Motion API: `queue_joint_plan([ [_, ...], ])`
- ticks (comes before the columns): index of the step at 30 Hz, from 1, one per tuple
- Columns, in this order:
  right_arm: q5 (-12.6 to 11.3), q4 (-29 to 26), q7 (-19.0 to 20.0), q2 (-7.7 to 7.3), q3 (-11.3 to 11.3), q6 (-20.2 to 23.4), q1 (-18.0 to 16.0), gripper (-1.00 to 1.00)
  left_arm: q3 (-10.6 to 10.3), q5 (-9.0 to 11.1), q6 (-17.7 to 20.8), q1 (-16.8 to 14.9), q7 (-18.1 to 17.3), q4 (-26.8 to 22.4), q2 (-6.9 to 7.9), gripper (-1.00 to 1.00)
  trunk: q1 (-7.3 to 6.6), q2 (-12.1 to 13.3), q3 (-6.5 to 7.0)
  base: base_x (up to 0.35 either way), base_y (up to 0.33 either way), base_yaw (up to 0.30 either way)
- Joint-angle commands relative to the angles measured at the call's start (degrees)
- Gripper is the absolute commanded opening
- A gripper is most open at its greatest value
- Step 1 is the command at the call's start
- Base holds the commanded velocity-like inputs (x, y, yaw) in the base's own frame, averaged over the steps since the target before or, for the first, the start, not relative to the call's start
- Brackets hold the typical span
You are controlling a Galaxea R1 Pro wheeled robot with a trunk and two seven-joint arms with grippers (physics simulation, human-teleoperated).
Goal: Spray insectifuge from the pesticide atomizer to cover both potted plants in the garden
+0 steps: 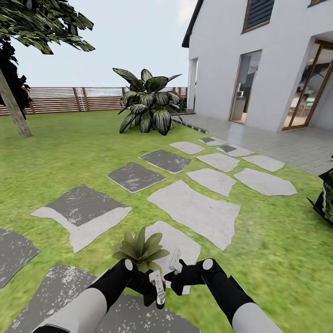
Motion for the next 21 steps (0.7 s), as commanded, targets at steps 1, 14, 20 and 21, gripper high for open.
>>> queue_joint_plan([
  [1, 0.1, -0.1, 0.2, 0.00, 0.0, 0.5, 0.0, -1.00, 0.0, -0.2, 0.1, 0.0, -0.2, -0.1, 0.00, -1.00, -0.01, 0.0, -0.06, 0.000, 0.000, 0.000],
  [14, 0.1, -0.1, 0.2, 0.00, 0.0, 0.5, 0.0, -1.00, -0.2, 1.3, 0.1, 0.0, -0.3, -0.1, 0.04, -1.00, -0.01, 0.0, -0.06, 0.000, 0.000, 0.000],
  [20, 0.1, -0.1, 0.2, 0.01, 0.0, 0.5, 0.0, -1.00, -0.4, 4.6, 0.0, 0.0, -0.5, 0.0, 0.15, -1.00, -0.01, 0.0, -0.06, 0.000, 0.000, 0.000],
  [21, 0.1, -0.1, 0.2, 0.01, 0.0, 0.5, 0.0, -1.00, -0.4, 4.7, 0.0, 0.0, -0.5, 0.0, 0.15, -1.00, -0.01, 0.0, -0.06, 0.000, 0.000, 0.000],
])
